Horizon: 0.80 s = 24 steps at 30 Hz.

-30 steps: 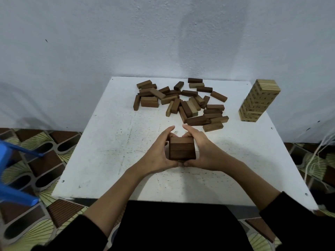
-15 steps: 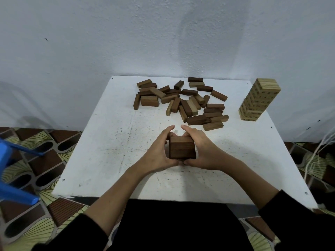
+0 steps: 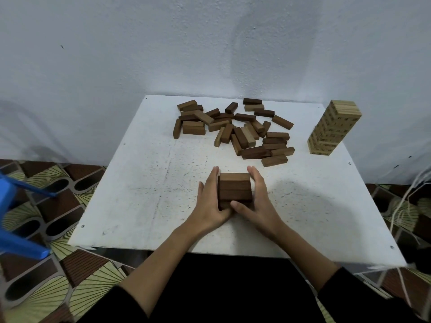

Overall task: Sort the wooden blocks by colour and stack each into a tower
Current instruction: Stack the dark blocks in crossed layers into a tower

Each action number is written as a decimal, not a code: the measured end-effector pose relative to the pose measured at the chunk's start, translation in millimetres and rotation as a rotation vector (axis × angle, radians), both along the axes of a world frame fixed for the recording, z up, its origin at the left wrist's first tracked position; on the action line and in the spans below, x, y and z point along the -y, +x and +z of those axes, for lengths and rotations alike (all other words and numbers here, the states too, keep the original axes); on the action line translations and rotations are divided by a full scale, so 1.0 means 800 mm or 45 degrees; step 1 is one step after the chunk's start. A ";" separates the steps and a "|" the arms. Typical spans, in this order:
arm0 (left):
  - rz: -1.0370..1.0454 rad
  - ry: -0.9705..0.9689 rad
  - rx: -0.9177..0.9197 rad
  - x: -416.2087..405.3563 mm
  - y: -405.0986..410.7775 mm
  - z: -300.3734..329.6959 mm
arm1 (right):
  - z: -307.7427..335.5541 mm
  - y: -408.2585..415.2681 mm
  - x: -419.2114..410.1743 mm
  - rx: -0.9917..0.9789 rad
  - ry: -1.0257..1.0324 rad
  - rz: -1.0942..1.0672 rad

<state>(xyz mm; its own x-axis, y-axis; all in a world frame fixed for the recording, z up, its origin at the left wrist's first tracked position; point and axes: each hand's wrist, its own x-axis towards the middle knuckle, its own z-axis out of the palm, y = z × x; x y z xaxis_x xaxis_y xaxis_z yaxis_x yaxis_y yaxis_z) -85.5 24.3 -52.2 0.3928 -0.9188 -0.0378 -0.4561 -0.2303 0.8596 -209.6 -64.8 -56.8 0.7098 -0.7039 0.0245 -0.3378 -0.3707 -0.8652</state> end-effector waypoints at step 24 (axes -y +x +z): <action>-0.061 0.097 0.083 0.001 -0.001 0.001 | -0.021 0.001 0.008 -0.224 -0.202 0.062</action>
<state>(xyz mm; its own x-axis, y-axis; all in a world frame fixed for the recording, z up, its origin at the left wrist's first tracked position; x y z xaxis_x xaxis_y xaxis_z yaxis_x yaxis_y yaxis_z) -86.3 23.7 -51.3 0.3527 -0.9319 -0.0842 -0.5224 -0.2707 0.8086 -208.7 -71.3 -73.4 0.7461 -0.6659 0.0045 -0.4567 -0.5167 -0.7242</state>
